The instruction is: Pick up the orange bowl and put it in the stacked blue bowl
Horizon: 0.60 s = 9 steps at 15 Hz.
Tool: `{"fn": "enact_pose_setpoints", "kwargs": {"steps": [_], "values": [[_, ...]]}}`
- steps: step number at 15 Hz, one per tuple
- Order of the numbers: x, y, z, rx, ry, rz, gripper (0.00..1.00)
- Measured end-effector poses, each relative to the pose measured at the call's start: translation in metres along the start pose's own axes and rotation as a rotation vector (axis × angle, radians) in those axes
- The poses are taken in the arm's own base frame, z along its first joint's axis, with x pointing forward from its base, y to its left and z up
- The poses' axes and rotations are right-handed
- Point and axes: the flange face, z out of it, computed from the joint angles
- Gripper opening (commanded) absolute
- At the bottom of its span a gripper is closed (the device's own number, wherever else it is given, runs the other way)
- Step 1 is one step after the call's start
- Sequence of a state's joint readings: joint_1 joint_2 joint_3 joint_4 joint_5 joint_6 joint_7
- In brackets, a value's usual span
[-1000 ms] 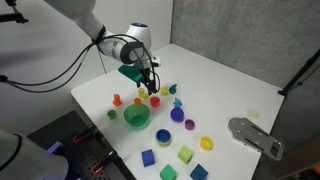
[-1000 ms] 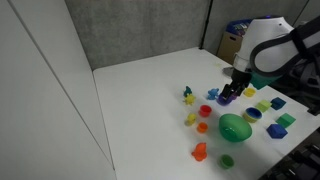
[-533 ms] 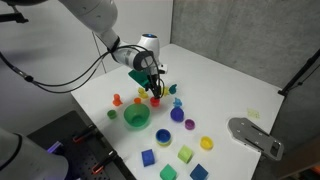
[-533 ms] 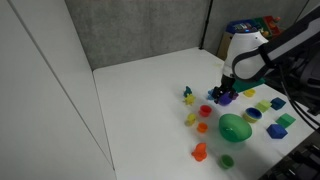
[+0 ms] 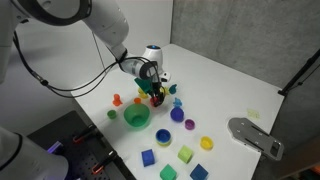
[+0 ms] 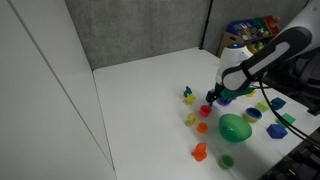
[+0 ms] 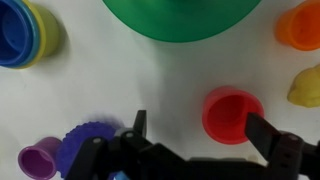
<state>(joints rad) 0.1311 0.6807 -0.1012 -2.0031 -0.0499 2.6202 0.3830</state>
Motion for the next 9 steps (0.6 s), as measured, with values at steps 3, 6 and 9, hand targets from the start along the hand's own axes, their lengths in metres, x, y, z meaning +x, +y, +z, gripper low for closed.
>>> {"fn": "enact_pose_setpoints", "kwargs": {"steps": [3, 6, 9], "values": [[0.003, -0.005, 0.02, -0.01, 0.021, 0.025, 1.0], [0.005, -0.011, 0.036, -0.006, 0.047, 0.045, 1.0], [0.005, -0.016, 0.046, 0.005, 0.068, 0.057, 1.0]]}}
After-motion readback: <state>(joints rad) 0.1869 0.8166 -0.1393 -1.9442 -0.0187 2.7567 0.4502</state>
